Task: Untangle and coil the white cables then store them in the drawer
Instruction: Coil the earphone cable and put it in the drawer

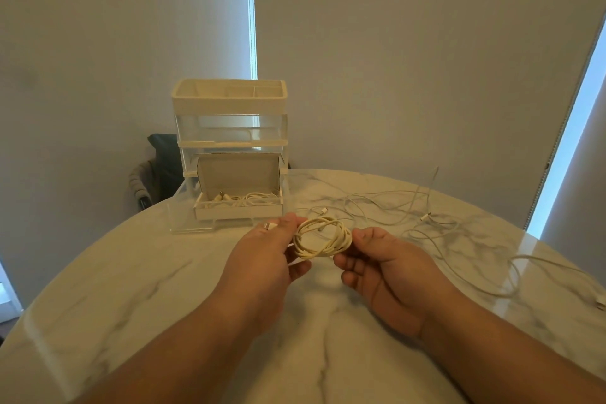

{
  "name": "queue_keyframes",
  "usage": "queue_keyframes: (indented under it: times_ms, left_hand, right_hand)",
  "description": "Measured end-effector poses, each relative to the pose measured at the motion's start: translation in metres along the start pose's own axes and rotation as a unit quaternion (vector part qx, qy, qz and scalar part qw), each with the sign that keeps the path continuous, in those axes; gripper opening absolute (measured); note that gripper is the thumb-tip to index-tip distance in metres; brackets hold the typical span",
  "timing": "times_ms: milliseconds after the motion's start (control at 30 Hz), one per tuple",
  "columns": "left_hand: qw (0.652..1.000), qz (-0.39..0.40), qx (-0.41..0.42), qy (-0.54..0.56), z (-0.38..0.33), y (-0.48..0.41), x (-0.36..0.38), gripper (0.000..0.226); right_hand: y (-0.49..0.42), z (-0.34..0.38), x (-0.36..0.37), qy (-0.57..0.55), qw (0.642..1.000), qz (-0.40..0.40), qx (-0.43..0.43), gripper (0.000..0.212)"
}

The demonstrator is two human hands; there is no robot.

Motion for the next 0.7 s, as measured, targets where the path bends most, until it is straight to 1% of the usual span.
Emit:
queue_keyframes:
  times_ms: [100, 267, 400, 467, 567, 633, 667, 700]
  left_hand:
    - [1.0, -0.011, 0.003, -0.01, 0.0, 0.0, -0.001, 0.025]
    - [0.999, -0.023, 0.019, 0.013, -0.005, 0.002, -0.001, 0.027]
    - [0.999, -0.037, 0.007, 0.032, -0.003, 0.002, -0.002, 0.027]
    - [0.999, -0.016, -0.001, 0.037, -0.002, 0.003, 0.001, 0.025]
    - [1.0, 0.01, -0.013, 0.019, 0.002, 0.004, 0.004, 0.025]
    - [1.0, 0.001, -0.016, -0.018, 0.006, 0.002, 0.002, 0.027]
    - [0.999, -0.002, -0.014, -0.047, 0.007, 0.002, 0.002, 0.027]
    - [0.997, -0.001, -0.009, -0.081, 0.006, 0.002, 0.001, 0.028]
  right_hand:
    - [-0.001, 0.002, -0.002, -0.011, 1.0, -0.017, -0.009, 0.013]
    - [-0.003, 0.0, -0.006, -0.038, 0.998, -0.047, -0.016, 0.011]
    - [-0.003, -0.002, -0.006, -0.05, 0.997, -0.051, -0.011, 0.014]
    - [-0.002, 0.0, -0.004, -0.042, 0.998, -0.03, -0.018, 0.014]
    - [0.006, 0.009, 0.008, -0.005, 0.998, 0.043, -0.04, 0.004]
    - [0.011, 0.011, 0.015, 0.03, 0.995, 0.084, -0.051, 0.019]
    - [0.012, 0.011, 0.017, 0.053, 0.993, 0.089, -0.059, 0.022]
    - [0.014, 0.011, 0.017, 0.079, 0.991, 0.083, -0.071, 0.021]
Point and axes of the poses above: each hand's wrist, its own y-axis away from the middle knuckle, its own x-axis out of the palm, z = x × y, the point moved 8 cm from there along -y, towards the middle knuckle, and after that the axes turned 7 degrees about x, right-handed, at the moved point
